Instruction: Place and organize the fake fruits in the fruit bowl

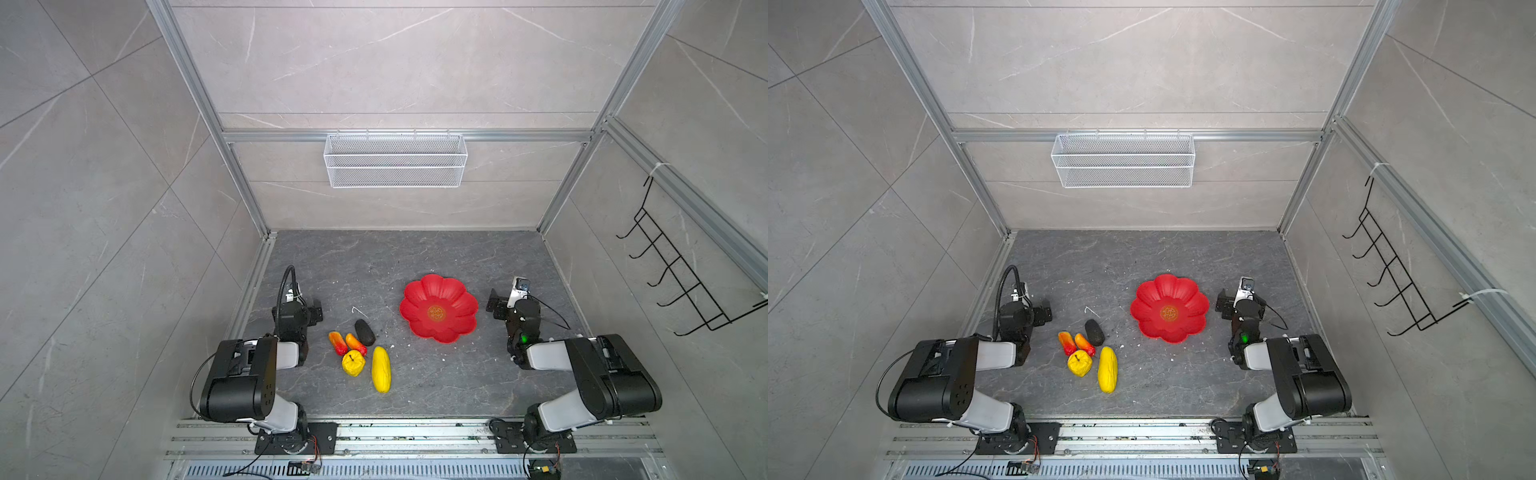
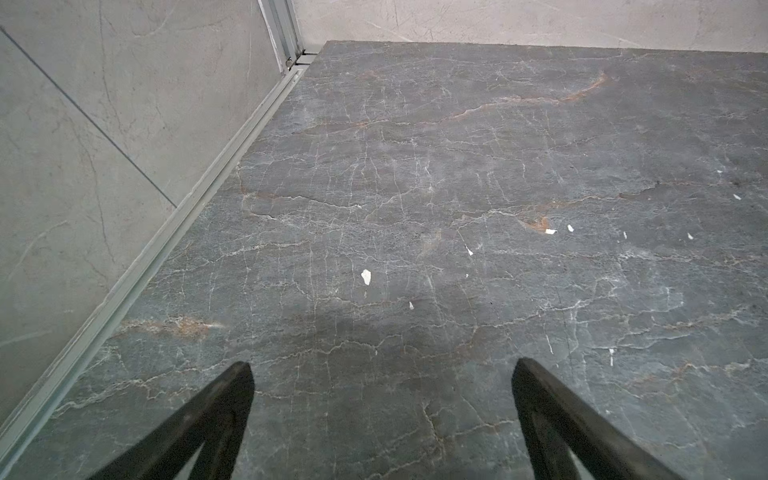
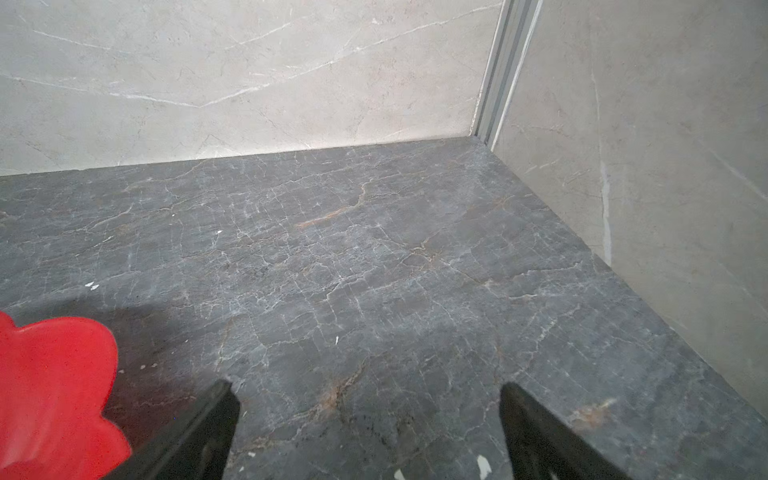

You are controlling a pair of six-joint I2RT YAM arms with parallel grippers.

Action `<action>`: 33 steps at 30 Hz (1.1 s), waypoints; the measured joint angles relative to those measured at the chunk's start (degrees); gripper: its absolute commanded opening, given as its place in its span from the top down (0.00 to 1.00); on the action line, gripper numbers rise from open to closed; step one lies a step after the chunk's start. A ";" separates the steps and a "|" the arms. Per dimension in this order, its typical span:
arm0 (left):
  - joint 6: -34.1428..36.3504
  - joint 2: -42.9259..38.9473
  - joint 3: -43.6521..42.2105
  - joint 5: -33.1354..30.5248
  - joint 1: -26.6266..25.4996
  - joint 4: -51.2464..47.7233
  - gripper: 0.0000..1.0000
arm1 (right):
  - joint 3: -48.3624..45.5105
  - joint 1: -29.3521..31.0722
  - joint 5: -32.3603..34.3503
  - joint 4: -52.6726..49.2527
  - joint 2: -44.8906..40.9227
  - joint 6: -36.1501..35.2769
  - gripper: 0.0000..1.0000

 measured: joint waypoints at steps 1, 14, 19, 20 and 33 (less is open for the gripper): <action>0.00 0.00 0.00 0.00 0.00 0.00 0.00 | 0.00 0.00 0.00 0.00 0.00 0.00 0.00; 0.00 0.00 0.00 0.39 0.09 0.00 0.00 | 0.00 -0.13 -0.26 -1.09 0.00 0.02 0.00; -0.02 0.00 0.00 0.39 0.13 0.00 0.00 | 0.00 -0.11 -0.26 -1.29 0.00 0.02 0.00; -0.02 0.00 0.00 0.39 0.13 0.00 0.00 | 0.00 -0.13 -0.26 -1.29 0.00 0.02 0.00; 0.00 -1.92 0.33 -0.94 -0.63 -3.17 0.00 | -0.09 0.48 1.38 -3.10 -2.29 -0.22 0.00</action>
